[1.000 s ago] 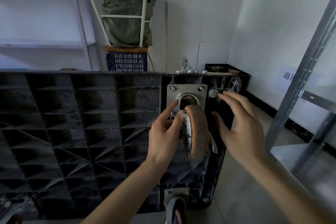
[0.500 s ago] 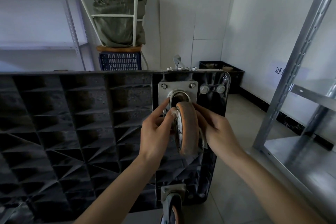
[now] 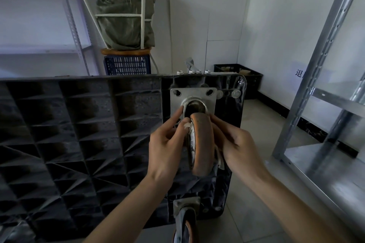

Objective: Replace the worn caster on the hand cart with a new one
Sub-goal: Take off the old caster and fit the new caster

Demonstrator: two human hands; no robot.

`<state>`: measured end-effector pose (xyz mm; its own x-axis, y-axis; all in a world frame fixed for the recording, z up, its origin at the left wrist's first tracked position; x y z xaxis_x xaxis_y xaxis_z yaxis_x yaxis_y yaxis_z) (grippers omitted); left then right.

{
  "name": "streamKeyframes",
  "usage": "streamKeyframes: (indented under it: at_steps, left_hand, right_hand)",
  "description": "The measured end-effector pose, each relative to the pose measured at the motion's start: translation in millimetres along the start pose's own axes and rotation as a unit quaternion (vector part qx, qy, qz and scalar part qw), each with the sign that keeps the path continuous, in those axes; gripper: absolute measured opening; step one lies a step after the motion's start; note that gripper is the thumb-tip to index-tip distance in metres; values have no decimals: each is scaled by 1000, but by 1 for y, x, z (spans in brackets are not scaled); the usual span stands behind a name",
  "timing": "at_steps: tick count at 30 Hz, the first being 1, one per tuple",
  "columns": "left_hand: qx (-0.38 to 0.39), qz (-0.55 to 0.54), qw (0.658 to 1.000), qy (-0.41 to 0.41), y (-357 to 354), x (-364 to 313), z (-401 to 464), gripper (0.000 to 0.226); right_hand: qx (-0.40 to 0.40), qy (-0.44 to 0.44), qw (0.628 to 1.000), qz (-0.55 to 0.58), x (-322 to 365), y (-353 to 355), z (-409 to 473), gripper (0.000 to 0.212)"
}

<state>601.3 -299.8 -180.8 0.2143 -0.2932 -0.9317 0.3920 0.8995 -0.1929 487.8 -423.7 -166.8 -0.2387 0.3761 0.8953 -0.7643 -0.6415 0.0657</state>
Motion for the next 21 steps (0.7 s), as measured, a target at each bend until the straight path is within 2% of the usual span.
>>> streamKeyframes:
  at_steps: [10,15,19,21]
  left_hand:
    - [34,-6,999,3,-18,6,-34,42]
    - [63,-1,998,9,-46,22,-53,41]
    - [87,18,996,1,-73,40,-75,41]
    - [107,38,993,-16,-89,49,-89,43]
  right_hand:
    - [-6,-6,1000,2,-10,31,-29,37]
    - [-37,-14,999,-19,-21,66,-45,41]
    - [-75,-103,992,-14,-29,103,-59,29]
    - [-93,-149,984,-19,-30,123,-67,36]
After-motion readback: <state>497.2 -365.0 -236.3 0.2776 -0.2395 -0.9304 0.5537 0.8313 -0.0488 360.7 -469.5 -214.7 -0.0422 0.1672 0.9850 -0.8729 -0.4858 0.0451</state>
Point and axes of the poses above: each hand's wrist, its own z-axis towards the middle knuckle, its own y-axis out of the back of the hand, x = y × z, the point moved 8 cm from there along z, towards the middle knuckle, and after that the axes turned 13 degrees about -x, right-handed, at the moved point
